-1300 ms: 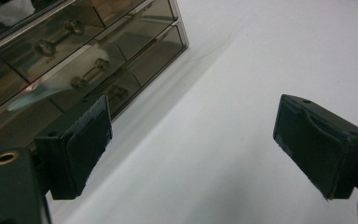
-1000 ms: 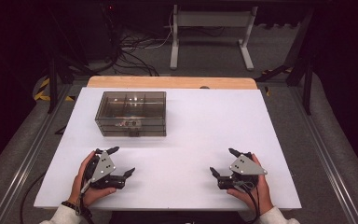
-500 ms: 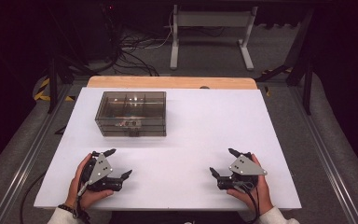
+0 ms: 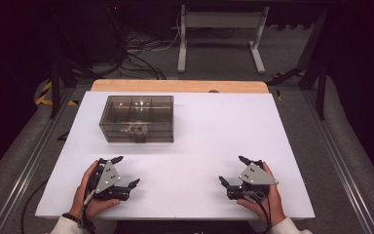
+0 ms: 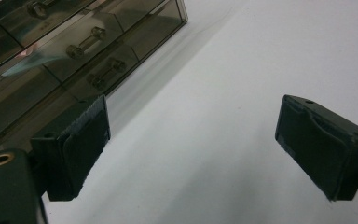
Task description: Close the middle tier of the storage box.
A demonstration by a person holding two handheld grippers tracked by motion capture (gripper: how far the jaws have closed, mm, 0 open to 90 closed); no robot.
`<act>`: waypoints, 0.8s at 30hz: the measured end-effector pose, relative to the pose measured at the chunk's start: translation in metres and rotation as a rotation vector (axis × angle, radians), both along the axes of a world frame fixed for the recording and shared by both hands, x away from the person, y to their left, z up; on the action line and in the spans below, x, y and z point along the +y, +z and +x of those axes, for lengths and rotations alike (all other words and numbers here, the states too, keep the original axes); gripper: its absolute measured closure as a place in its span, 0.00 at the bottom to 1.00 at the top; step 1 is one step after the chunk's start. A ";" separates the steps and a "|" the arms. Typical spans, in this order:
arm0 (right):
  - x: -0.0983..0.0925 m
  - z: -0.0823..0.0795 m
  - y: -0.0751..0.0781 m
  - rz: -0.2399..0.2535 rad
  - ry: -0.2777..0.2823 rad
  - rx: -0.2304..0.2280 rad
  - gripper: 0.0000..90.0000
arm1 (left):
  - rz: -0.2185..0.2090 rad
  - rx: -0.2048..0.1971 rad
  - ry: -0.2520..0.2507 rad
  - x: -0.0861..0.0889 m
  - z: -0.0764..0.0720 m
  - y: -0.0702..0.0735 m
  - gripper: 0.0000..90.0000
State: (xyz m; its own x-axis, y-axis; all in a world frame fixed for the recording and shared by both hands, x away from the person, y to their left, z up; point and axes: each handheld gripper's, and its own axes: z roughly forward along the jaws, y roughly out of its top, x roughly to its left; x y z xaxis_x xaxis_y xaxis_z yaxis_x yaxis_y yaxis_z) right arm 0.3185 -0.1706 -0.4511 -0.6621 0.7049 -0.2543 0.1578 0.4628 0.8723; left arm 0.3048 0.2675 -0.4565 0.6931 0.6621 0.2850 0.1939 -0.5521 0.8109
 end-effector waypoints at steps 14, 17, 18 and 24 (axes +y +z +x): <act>0.000 0.000 -0.001 -0.002 0.001 0.003 0.11 | 0.005 0.005 -0.007 -0.001 0.001 -0.001 0.13; 0.000 0.000 -0.001 -0.001 0.000 0.006 0.11 | 0.007 0.005 -0.007 -0.001 0.001 -0.001 0.13; 0.000 0.000 -0.001 -0.001 0.000 0.006 0.11 | 0.011 0.005 -0.007 -0.001 0.001 -0.001 0.13; 0.000 0.001 -0.001 -0.002 -0.001 0.007 0.11 | 0.002 0.011 -0.005 -0.002 0.002 -0.002 0.13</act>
